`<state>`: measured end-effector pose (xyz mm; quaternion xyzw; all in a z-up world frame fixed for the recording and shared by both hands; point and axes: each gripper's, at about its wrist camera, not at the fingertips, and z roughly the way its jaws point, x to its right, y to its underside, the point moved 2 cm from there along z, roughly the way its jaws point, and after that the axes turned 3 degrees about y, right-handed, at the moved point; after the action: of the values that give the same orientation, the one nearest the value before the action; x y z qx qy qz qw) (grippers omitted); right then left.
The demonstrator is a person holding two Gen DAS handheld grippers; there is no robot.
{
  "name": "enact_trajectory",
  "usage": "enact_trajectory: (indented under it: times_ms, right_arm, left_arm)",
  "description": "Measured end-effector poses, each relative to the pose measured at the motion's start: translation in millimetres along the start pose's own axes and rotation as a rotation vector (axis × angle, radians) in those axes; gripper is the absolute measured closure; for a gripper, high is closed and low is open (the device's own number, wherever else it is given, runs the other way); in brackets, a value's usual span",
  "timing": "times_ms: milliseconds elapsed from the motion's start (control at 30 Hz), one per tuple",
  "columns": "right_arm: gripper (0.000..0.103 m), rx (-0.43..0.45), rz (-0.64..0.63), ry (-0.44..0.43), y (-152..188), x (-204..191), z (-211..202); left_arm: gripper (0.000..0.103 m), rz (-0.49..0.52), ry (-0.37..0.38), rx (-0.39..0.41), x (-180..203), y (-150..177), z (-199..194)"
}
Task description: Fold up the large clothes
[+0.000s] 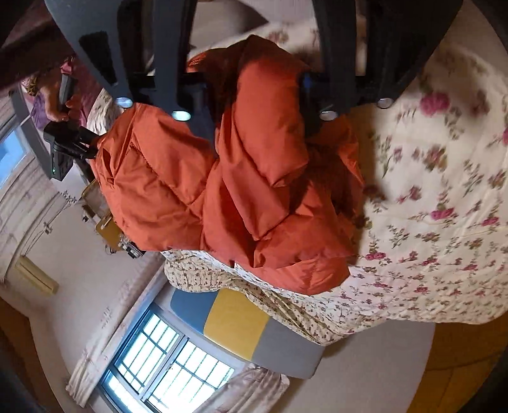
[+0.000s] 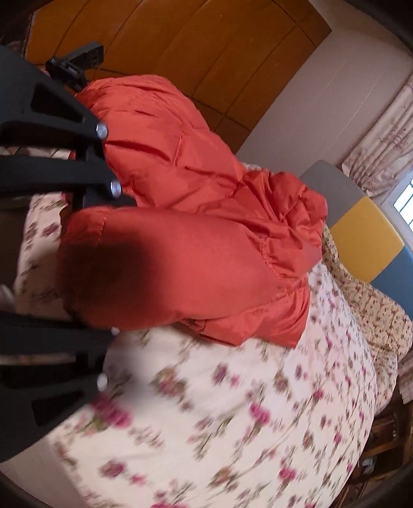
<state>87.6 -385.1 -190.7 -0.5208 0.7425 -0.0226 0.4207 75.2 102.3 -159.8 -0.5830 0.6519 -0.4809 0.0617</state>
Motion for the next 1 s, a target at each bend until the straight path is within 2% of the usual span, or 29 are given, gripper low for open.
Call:
enact_trajectory:
  times_ms: [33,67,133,200,233,300,367,500,600,633,667,700,733,767,800,867,933,1000]
  right_arm:
    - [0.052,0.001,0.004,0.011,1.5,1.6,-4.8]
    - [0.05,0.003,0.002,0.003,1.1,0.9,-8.8]
    - [0.043,0.02,-0.021,0.014,-5.0,-3.8,-15.9]
    - [0.026,0.062,-0.043,0.053,-11.8,-8.8,-27.8]
    - [0.019,0.083,-0.049,0.056,-17.1,-9.8,-34.8]
    - [0.02,0.113,-0.074,0.098,-25.9,-8.7,-46.0]
    - [0.019,0.134,-0.12,0.136,-34.2,-11.1,-49.5]
    - [0.019,0.132,-0.182,0.128,-58.5,-22.9,-34.7]
    - [0.019,0.102,-0.24,0.16,-75.8,-34.1,-6.4]
    - [0.019,0.086,-0.256,0.184,-80.6,-36.3,5.6]
    - [0.019,0.069,-0.265,0.204,-85.0,-37.3,17.5]
    - [0.02,0.055,-0.266,0.209,-87.5,-36.7,25.3]
    - [0.027,0.031,-0.259,0.208,-90.5,-36.7,37.2]
    - [0.043,0.003,-0.249,0.185,-91.2,-37.6,46.3]
    - [0.048,-0.013,-0.242,0.181,-91.7,-39.3,53.3]
    - [0.073,-0.008,-0.251,0.194,-90.9,-41.6,54.1]
    - [0.083,0.022,-0.243,0.183,-89.1,-45.3,41.9]
    - [0.087,0.083,-0.21,0.162,-92.6,-46.2,21.9]
  left_arm:
    - [0.036,-0.007,0.011,0.01,0.9,1.0,-4.3]
    - [0.025,-0.013,0.022,0.023,1.3,0.7,-8.9]
    - [0.019,-0.02,0.019,0.072,-0.3,-5.9,-22.9]
    - [0.018,-0.019,-0.001,0.108,-4.0,-16.4,-32.7]
    - [0.014,-0.021,-0.01,0.122,-6.8,-20.7,-36.1]
    - [0.012,-0.044,-0.021,0.137,-13.6,-30.3,-35.7]
    - [0.012,-0.069,0.008,0.116,-16.0,-36.4,-26.4]
    - [0.012,-0.054,0.052,-0.003,-11.3,-41.2,16.2]
    - [0.013,-0.036,0.031,-0.061,-7.2,-41.1,39.5]
    - [0.021,-0.044,0.026,-0.07,-7.4,-41.3,42.3]
    - [0.035,-0.067,0.014,-0.081,-7.9,-43.0,44.4]
    - [0.039,-0.083,0.017,-0.088,-8.3,-44.0,44.2]
    - [0.047,-0.094,0.024,-0.094,-7.2,-44.9,43.8]
    - [0.056,-0.091,0.025,-0.097,-5.3,-46.0,42.8]
    - [0.059,-0.074,0.017,-0.103,-2.0,-47.0,41.3]
    - [0.075,-0.035,0.003,-0.099,5.8,-49.1,36.3]
    - [0.083,-0.016,-0.03,-0.07,9.5,-55.3,29.8]
    - [0.087,0.005,-0.059,-0.019,15.7,-68.4,20.8]
